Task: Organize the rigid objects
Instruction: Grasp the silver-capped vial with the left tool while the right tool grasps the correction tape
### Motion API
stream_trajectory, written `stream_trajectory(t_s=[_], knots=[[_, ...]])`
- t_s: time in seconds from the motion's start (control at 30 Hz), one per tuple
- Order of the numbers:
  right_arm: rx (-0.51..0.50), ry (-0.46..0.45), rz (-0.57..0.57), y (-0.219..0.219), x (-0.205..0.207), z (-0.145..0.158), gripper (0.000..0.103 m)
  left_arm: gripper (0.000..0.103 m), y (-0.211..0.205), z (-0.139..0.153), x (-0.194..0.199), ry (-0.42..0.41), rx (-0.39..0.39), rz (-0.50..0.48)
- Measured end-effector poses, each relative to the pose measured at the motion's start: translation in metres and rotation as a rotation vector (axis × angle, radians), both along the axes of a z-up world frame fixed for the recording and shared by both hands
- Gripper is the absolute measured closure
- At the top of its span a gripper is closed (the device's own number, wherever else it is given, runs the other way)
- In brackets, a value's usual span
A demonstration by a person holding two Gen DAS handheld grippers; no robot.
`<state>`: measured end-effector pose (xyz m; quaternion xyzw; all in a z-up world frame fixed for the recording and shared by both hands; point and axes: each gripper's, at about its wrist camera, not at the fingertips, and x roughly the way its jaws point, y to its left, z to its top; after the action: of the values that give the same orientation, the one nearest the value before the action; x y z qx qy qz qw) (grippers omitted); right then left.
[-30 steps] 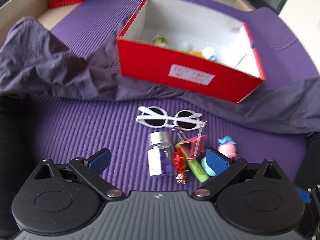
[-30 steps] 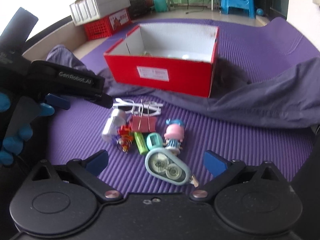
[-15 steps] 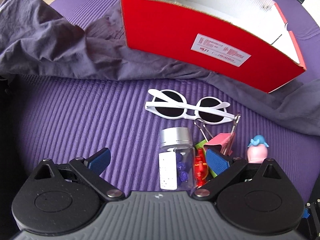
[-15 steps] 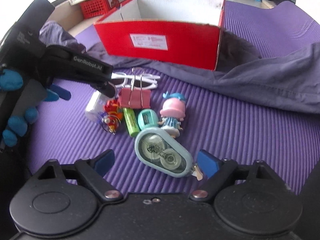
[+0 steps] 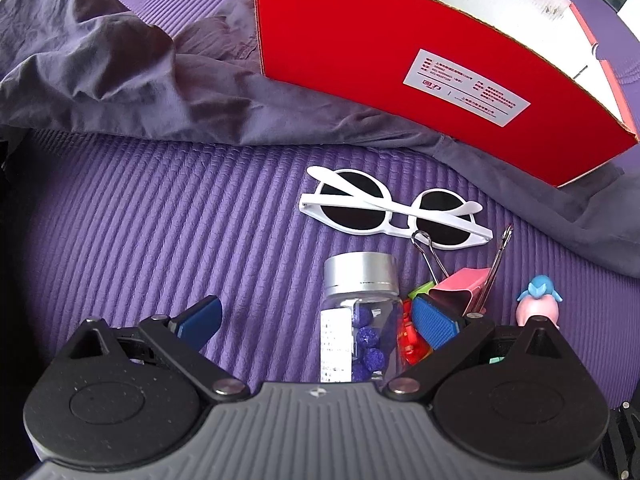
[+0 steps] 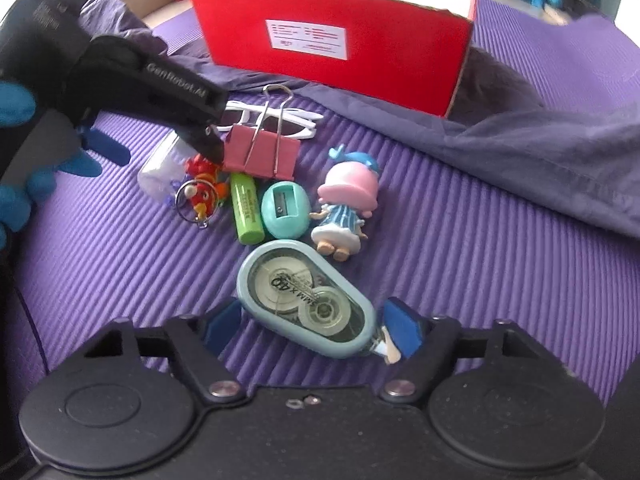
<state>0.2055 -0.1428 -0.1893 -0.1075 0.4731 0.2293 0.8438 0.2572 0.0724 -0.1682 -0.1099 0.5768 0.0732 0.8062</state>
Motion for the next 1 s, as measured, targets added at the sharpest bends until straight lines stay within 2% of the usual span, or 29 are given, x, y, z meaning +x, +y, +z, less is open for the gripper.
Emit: stream_trajectory(t_s=[0.07,0.17,0.23,0.3,0.4,0.57,0.73,1.0], knots=[[-0.020,-0.016,0.015,0.003,-0.003,-0.001,0.027,0.006,0.001,0.000,-0.001,-0.007,-0.013,0.006],[-0.037,-0.035,0.032,0.005,-0.007,-0.002,0.029,0.022,0.001,0.003,-0.003,-0.015,-0.033,0.010],[-0.041,-0.042,0.038,0.005,-0.008,-0.002,0.031,0.041,0.000,0.005,-0.004,-0.014,-0.019,0.013],[-0.042,-0.045,0.043,0.005,-0.011,-0.002,0.034,0.045,0.001,0.006,-0.006,-0.018,-0.029,0.013],[-0.043,-0.053,0.057,0.006,-0.013,-0.001,0.043,0.058,0.004,0.008,-0.008,-0.022,-0.056,0.016],[-0.040,-0.055,0.074,0.008,-0.016,0.002,0.062,0.058,0.005,0.011,-0.013,-0.022,-0.046,0.025],[-0.034,-0.040,0.088,0.011,-0.020,0.004,0.063,0.058,0.011,0.016,-0.020,-0.025,-0.061,0.033],[0.079,-0.009,0.003,-0.001,-0.029,0.020,0.064,0.058,0.014,0.032,-0.035,-0.048,-0.072,0.021]])
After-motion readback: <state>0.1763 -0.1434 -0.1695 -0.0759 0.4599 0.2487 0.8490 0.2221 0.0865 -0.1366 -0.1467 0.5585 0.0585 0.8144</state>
